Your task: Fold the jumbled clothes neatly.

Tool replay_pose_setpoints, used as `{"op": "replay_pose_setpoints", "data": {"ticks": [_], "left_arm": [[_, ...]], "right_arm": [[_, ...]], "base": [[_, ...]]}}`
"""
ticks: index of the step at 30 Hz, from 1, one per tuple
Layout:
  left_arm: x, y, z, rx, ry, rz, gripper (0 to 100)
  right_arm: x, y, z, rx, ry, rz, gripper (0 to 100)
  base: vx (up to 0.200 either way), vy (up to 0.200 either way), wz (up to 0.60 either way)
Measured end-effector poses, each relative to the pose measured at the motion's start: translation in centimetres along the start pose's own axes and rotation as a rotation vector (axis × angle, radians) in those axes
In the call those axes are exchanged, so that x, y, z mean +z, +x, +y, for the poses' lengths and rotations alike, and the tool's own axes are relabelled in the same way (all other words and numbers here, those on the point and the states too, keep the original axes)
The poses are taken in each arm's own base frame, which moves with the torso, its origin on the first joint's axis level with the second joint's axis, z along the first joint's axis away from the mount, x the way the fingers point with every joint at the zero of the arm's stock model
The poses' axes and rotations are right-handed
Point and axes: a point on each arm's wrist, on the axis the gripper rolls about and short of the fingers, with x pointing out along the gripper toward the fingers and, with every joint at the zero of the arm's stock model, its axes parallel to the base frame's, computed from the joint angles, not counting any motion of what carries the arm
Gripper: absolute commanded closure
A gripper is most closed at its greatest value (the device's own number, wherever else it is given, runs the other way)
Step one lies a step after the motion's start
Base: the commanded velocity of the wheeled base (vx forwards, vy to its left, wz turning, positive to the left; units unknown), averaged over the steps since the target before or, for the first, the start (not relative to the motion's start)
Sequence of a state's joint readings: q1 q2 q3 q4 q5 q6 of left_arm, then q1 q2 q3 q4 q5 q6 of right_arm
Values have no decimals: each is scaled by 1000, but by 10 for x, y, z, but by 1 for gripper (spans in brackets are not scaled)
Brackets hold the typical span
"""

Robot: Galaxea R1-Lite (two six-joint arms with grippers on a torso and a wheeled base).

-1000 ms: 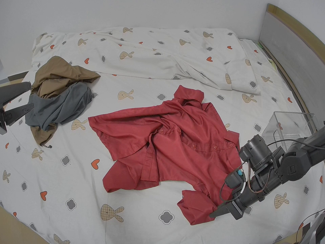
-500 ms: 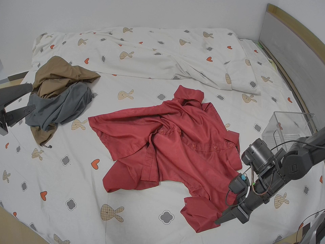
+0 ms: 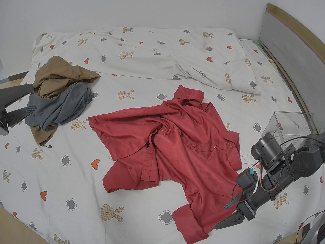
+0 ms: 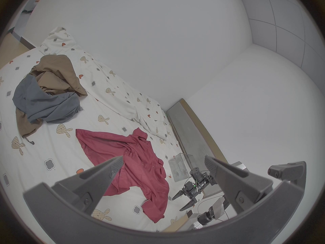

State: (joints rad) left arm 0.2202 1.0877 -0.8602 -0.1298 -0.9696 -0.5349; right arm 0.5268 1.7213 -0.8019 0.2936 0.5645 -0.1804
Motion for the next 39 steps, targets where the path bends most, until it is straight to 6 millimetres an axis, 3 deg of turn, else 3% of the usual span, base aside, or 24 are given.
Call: {"op": "replay_pose_setpoints", "data": {"ticks": [13,22,28,39], "left_arm": [[-8,12,11,-18,-30,58,0],[-27,46,43,25,19,181,0],[-38,82,63,278,70,213,0],[-72,203,59,344,188,441,0]], "right_arm": [[18,-11,6,-9,37,-77,0],[12,-55,10,-65,74,-231,0],[3,-83,8,-113,99,-330,0],[-7,-116,1,-142,98,-503,0]], "base": [[0,0,0],[0,0,0],[0,0,0],[0,0,0]]}}
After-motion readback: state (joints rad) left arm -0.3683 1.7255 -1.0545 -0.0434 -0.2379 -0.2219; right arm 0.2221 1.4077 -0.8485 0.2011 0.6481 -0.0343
